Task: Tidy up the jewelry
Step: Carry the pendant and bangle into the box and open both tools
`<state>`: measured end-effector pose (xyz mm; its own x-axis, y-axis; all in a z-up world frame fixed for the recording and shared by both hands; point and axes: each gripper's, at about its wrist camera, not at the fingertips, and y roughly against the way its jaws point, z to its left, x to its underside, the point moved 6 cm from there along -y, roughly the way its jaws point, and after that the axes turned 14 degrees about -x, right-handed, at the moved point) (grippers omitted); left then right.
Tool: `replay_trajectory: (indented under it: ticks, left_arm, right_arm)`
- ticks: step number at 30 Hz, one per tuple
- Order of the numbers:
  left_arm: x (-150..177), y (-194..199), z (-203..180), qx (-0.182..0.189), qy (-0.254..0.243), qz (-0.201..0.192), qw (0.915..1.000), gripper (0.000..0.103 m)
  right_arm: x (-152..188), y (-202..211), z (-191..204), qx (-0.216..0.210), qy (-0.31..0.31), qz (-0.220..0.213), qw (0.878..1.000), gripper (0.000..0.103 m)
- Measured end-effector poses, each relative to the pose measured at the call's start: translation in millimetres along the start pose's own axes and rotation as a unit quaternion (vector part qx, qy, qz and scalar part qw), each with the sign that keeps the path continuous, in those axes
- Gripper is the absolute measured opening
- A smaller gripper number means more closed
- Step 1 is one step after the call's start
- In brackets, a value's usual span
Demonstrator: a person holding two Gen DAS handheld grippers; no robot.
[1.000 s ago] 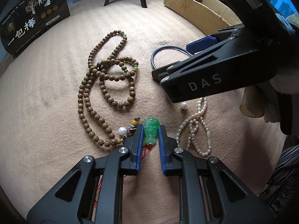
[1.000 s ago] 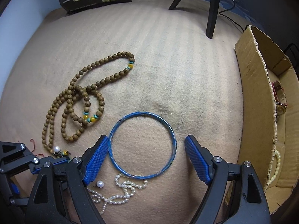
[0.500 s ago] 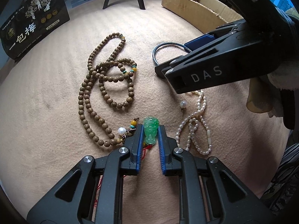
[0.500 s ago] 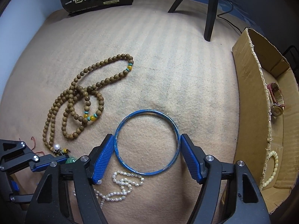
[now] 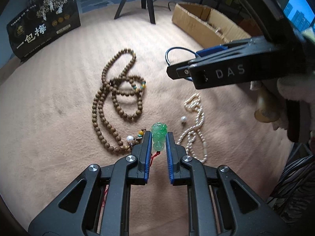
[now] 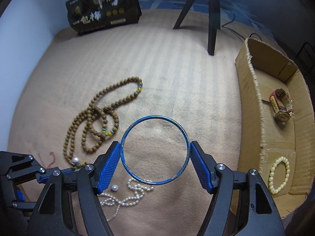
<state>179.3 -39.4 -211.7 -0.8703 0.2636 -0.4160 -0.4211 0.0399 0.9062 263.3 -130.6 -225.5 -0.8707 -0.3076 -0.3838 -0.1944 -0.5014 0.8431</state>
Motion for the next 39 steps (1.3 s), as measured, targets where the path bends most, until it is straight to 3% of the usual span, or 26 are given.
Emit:
replay_trajectory:
  ticks: [8, 20, 39]
  left_arm:
    - [-21.9, 43.5, 3.6, 0.027, 0.036, -0.046, 0.9979, 0.013]
    - [-59.0, 89.3, -4.5, 0.057, 0.060, -0.108, 0.9907, 0.013]
    - [-140.7, 106.1, -87.7, 0.112, 0.037, -0.163, 0.9794, 0.013]
  right_arm:
    - [-4.6, 37.9, 2.4, 0.003, 0.004, -0.043, 0.999, 0.071]
    - [1.5, 94.5, -37.6, 0.029, -0.016, -0.096, 0.995, 0.071]
    - [32.6, 150.6, -126.2, 0.084, -0.081, -0.123, 0.986, 0.071]
